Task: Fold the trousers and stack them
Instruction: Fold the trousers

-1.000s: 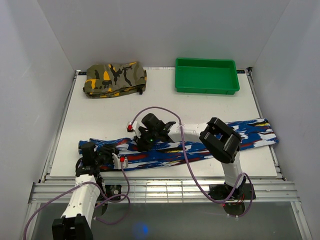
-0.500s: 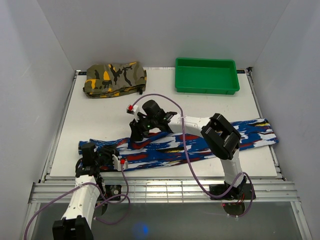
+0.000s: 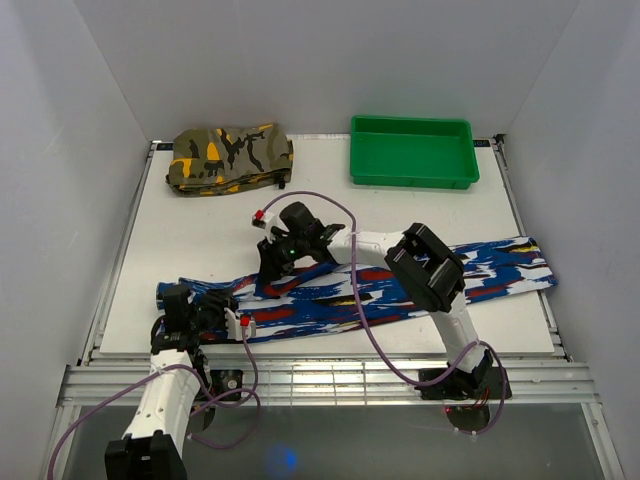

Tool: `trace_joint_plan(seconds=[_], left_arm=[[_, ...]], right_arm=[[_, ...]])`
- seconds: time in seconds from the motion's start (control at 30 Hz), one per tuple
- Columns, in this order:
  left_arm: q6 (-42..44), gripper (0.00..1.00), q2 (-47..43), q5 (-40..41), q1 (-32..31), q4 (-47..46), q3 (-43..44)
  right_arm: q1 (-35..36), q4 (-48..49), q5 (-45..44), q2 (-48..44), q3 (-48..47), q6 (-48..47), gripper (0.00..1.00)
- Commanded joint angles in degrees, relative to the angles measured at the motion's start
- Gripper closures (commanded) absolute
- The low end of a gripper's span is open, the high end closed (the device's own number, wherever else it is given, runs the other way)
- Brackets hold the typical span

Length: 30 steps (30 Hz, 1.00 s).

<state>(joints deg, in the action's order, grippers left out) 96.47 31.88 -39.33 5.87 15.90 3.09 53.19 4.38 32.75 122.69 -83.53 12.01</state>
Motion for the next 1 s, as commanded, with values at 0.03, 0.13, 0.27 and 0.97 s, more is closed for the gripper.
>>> trace_joint_plan(seconds=[0.03, 0.13, 0.27, 0.97], left_arm=[[-1.11, 0.65, 0.9, -0.75, 0.02, 3.44, 0.95], [-1.1, 0.65, 1.08, -1.01, 0.02, 3.26, 0.86], [-1.02, 0.62, 1.25, -1.45, 0.02, 2.82, 0.86], [1.0, 0.35, -0.94, -3.47, 0.02, 7.82, 1.65]], right_arm=[[-1.24, -2.35, -5.13, -7.45, 3.18, 0.65, 0.69], [-1.42, -4.29, -7.52, -10.88, 4.86, 0.12, 0.65], [-1.33, -8.25, -5.34, -10.46, 4.69, 2.22, 0.54], [-2.47, 8.42, -1.37, 6.5, -11.03, 15.67, 0.92]])
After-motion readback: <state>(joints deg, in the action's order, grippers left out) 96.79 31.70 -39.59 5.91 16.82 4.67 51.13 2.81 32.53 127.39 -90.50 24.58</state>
